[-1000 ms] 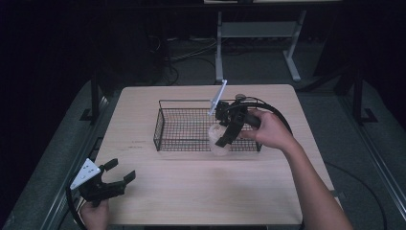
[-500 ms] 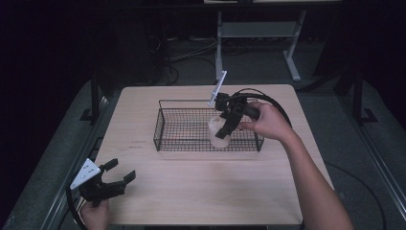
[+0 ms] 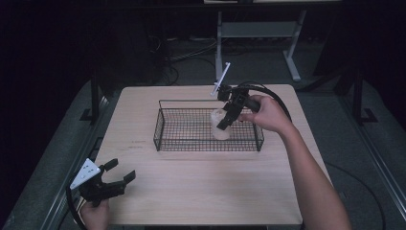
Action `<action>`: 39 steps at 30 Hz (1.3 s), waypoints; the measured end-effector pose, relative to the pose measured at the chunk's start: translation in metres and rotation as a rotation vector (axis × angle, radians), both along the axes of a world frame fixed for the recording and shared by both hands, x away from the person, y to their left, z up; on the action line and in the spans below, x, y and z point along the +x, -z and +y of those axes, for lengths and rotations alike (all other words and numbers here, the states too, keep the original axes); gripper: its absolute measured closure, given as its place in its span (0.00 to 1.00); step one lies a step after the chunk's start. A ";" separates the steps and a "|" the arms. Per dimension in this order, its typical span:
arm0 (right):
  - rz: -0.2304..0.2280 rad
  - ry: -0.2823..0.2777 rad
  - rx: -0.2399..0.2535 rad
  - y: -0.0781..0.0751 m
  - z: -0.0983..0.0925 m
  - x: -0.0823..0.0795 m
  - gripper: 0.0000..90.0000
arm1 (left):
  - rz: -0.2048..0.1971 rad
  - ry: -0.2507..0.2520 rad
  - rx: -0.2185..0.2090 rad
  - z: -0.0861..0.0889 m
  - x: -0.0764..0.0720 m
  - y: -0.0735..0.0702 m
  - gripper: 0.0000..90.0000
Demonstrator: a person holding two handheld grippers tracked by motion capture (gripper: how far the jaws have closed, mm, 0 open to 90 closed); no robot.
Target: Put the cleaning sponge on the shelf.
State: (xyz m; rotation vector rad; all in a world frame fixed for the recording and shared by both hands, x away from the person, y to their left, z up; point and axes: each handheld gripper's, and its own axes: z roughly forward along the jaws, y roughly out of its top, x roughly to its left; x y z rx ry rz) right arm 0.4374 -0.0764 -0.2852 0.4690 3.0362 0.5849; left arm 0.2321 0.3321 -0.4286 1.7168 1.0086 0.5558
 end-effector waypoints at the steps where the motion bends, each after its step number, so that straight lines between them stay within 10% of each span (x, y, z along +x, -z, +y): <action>1: 0.007 0.005 -0.004 0.002 0.000 0.002 0.31 | 0.000 0.000 0.000 0.000 0.000 0.000 0.15; 39: 0.047 0.121 -0.017 0.062 -0.005 0.045 0.31 | -0.001 0.000 -0.002 0.002 0.001 0.000 0.15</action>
